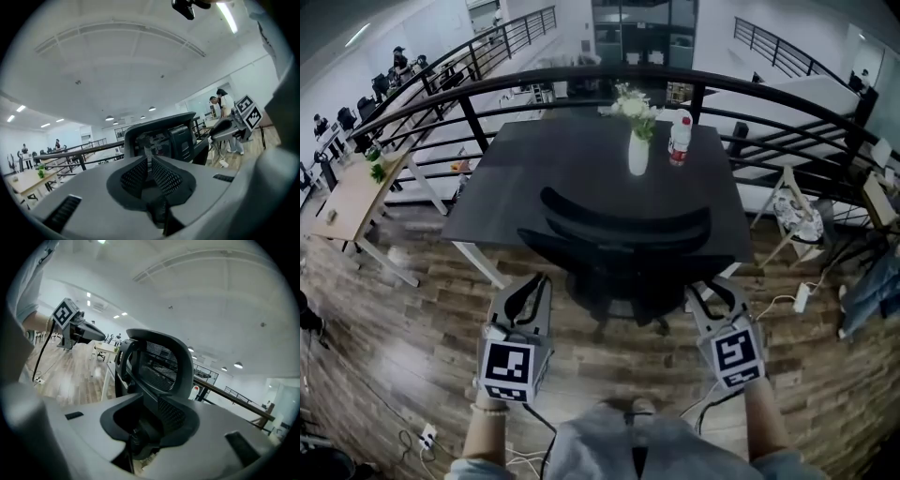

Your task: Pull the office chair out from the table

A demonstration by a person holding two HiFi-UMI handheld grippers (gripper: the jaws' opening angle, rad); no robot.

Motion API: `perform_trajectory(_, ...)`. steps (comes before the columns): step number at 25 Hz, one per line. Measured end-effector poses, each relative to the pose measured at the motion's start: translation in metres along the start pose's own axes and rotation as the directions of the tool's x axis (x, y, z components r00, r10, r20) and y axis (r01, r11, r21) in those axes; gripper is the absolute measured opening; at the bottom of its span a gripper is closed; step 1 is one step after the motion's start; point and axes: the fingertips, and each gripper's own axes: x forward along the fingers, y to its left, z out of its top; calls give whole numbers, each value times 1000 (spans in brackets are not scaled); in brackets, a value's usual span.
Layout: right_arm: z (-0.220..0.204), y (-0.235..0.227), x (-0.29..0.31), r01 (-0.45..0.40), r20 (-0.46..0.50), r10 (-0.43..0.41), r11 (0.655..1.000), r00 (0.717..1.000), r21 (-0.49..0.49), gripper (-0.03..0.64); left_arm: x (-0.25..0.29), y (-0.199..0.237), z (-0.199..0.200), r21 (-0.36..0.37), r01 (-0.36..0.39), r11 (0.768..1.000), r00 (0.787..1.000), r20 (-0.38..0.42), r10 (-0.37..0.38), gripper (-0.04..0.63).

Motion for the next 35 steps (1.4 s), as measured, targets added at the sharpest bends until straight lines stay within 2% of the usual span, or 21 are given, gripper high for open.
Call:
perform_trajectory(2, -4, -4, 4, 2, -28, -3, 999, 1000, -53, 127, 13, 11, -4, 101, 0, 995, 1000, 14, -1, 62)
perform_trajectory(4, -9, -8, 8, -1, -65, -7, 993, 998, -122, 157, 25, 21, -13, 210, -9, 978, 1000, -7, 11, 97)
perform_trajectory(6, -15, -13, 15, -4, -88, -14, 980, 996, -199, 169, 39, 31, -26, 350, -26, 937, 998, -38, 42, 148)
perform_trajectory(9, -21, -18, 22, -18, -127, -17, 961, 992, -275, 191, 60, 39, -49, 559, -5, 829, 993, -94, 70, 172)
perform_trajectory(12, -25, -23, 29, -43, -167, -16, 939, 986, -342, 216, 80, 43, -70, 679, 56, 732, 984, -159, 73, 201)
perform_trajectory(15, -34, -26, 36, -81, -231, -23, 898, 973, -432, 229, 94, 48, -81, 776, 101, 623, 977, -196, 86, 213)
perform_trajectory(17, -43, -28, 42, -112, -278, -35, 861, 960, -495, 229, 101, 49, -88, 814, 142, 563, 972, -223, 78, 229)
perform_trajectory(18, -47, -29, 46, -128, -299, -40, 844, 953, -521, 229, 105, 50, -92, 822, 162, 546, 968, -239, 72, 233)
perform_trajectory(22, -64, -31, 59, -193, -368, -45, 788, 929, -584, 229, 121, 57, -107, 833, 238, 500, 950, -307, 59, 239)
perform_trajectory(25, -69, -34, 66, -224, -397, -65, 739, 915, -636, 221, 132, 61, -117, 836, 302, 457, 930, -365, 52, 236)
perform_trajectory(31, -74, -40, 72, -259, -441, -86, 703, 893, -663, 204, 154, 65, -125, 844, 358, 399, 909, -413, 60, 231)
perform_trajectory(35, -81, -41, 74, -261, -460, -111, 696, 881, -668, 197, 163, 63, -128, 853, 380, 358, 899, -432, 73, 199)
